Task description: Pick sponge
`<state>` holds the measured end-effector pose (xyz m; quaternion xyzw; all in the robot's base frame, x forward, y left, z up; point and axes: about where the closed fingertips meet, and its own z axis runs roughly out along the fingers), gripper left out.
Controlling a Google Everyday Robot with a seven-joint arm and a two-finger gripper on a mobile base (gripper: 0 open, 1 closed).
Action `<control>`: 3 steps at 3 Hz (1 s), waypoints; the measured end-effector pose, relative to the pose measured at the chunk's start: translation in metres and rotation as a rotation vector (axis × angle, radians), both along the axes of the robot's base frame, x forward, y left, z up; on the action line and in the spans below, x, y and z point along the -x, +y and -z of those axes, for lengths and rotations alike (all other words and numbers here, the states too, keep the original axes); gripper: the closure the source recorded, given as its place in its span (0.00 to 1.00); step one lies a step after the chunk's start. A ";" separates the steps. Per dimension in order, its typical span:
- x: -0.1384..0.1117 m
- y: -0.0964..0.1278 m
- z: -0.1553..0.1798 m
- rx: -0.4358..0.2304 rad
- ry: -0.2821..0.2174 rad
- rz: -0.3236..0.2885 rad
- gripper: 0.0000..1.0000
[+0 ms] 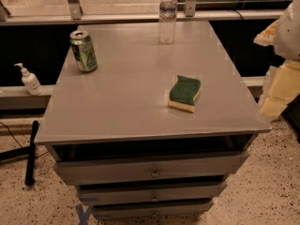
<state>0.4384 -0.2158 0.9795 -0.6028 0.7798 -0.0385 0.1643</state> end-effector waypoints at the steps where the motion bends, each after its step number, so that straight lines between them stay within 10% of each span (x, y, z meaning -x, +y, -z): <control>1: 0.000 0.000 0.000 0.000 0.000 0.000 0.00; 3: -0.022 0.008 0.029 -0.100 -0.008 0.035 0.00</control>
Offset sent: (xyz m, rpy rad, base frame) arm 0.0085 0.0004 -0.0119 0.0467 0.0011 0.0020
